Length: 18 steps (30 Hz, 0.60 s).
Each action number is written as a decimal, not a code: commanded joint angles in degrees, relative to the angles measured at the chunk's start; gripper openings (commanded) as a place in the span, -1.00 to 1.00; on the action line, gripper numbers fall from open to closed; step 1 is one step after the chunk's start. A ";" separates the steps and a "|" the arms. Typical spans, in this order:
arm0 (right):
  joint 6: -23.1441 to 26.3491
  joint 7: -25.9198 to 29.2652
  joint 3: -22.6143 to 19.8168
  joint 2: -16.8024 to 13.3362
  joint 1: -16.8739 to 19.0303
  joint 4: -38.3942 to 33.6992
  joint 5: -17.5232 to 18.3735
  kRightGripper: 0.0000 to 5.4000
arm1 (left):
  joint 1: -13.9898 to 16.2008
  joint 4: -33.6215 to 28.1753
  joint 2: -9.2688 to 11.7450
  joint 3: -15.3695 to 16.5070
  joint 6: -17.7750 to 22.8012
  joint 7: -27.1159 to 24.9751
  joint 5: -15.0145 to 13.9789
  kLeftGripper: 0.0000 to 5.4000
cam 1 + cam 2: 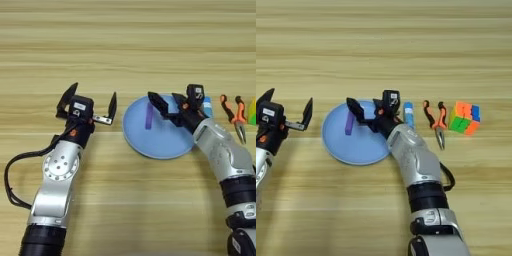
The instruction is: Move the objects on the table
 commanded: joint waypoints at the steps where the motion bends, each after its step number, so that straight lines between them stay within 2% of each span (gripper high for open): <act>1: -3.76 -2.45 1.61 -1.01 2.48 -5.12 -3.70 0.99 | -0.27 0.14 0.17 -0.11 0.14 0.21 -0.06 1.00; 7: -8.01 -5.06 1.78 -2.92 5.62 -8.39 -7.60 0.99 | -0.48 0.38 0.01 -0.07 0.11 0.37 -0.08 1.00; 10: -10.29 -6.62 0.33 -5.03 8.10 -10.11 -9.38 0.99 | -0.48 0.47 -0.11 -0.06 0.08 0.49 -0.10 1.00; 18: -12.34 -9.07 -2.29 -7.78 11.03 -10.84 -10.70 0.99 | -0.54 0.51 -0.38 -0.06 0.11 0.73 -0.18 1.00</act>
